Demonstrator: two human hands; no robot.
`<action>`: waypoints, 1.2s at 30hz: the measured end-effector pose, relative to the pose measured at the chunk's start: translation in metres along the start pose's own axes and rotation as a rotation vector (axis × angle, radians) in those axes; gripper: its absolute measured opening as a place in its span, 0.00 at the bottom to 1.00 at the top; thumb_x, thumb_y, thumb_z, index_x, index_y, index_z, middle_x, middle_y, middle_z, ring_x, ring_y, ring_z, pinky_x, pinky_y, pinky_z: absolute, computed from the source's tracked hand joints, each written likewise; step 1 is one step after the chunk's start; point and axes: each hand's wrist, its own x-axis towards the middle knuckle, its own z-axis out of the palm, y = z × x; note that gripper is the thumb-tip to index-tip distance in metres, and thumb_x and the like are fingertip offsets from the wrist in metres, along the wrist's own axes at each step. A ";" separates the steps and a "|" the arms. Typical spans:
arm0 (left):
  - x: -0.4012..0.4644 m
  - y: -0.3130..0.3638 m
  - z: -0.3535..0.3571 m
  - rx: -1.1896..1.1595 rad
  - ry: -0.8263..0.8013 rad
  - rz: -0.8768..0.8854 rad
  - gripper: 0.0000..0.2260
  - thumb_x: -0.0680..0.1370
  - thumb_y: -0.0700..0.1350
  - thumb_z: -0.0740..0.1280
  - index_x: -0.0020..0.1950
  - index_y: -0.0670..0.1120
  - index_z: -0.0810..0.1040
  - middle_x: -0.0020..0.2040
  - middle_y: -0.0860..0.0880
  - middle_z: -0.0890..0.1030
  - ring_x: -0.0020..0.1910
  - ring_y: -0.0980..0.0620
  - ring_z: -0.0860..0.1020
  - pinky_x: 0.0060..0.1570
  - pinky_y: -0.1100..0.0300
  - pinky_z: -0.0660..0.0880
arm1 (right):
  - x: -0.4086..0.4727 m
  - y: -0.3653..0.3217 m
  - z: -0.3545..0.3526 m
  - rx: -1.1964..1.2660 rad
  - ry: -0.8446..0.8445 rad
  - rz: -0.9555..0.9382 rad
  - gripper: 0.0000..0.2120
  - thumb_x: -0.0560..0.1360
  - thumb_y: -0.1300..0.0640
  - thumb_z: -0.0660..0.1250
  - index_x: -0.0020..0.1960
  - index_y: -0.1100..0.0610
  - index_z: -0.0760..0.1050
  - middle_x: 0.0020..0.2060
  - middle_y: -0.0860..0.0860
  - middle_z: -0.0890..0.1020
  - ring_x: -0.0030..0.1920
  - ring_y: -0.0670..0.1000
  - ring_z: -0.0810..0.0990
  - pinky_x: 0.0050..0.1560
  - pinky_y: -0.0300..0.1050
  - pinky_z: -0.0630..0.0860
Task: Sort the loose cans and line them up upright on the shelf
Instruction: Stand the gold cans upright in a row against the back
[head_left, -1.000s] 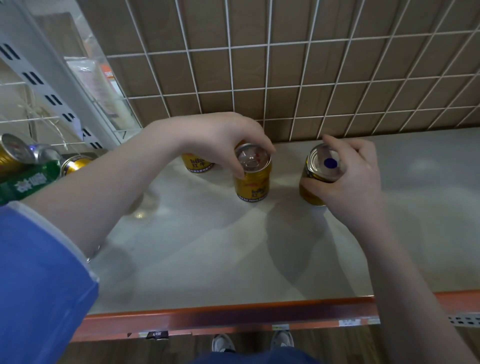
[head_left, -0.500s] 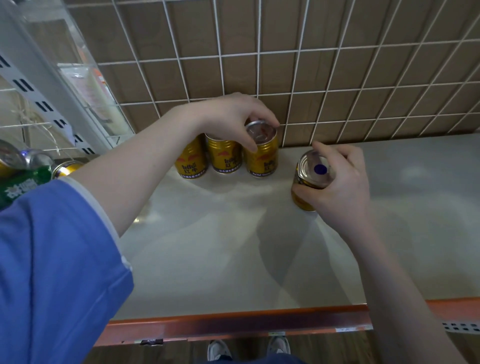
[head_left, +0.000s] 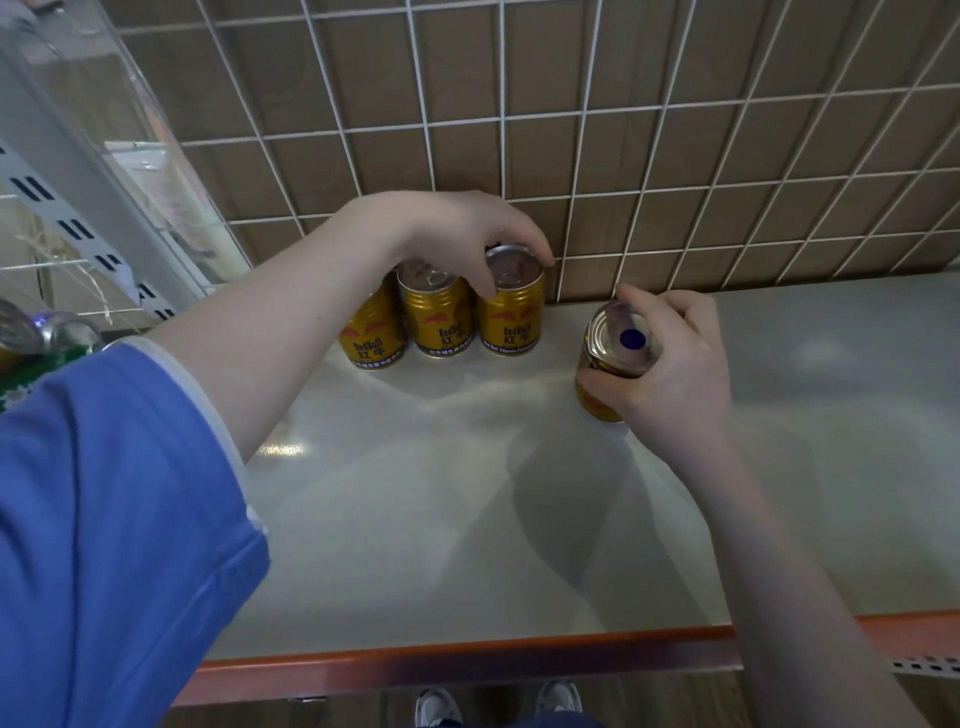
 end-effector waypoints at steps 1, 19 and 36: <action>0.000 0.001 0.000 -0.021 0.001 -0.006 0.26 0.73 0.41 0.72 0.68 0.58 0.70 0.67 0.56 0.70 0.66 0.54 0.68 0.64 0.54 0.70 | 0.000 0.000 0.000 0.000 -0.001 0.003 0.34 0.59 0.60 0.78 0.64 0.56 0.74 0.55 0.50 0.68 0.55 0.50 0.72 0.51 0.28 0.62; -0.001 -0.002 0.021 -0.040 0.192 -0.051 0.26 0.73 0.50 0.72 0.69 0.56 0.69 0.68 0.55 0.71 0.66 0.54 0.68 0.59 0.62 0.64 | 0.002 -0.001 0.002 -0.025 -0.036 0.013 0.33 0.60 0.60 0.77 0.65 0.56 0.73 0.54 0.50 0.68 0.56 0.49 0.70 0.53 0.30 0.62; -0.079 0.042 0.188 -0.217 0.755 -0.551 0.13 0.78 0.48 0.63 0.59 0.45 0.78 0.59 0.46 0.77 0.60 0.44 0.72 0.58 0.52 0.69 | 0.035 -0.005 0.001 -0.085 -0.174 -0.058 0.36 0.63 0.57 0.77 0.69 0.54 0.69 0.60 0.53 0.71 0.59 0.51 0.71 0.56 0.36 0.65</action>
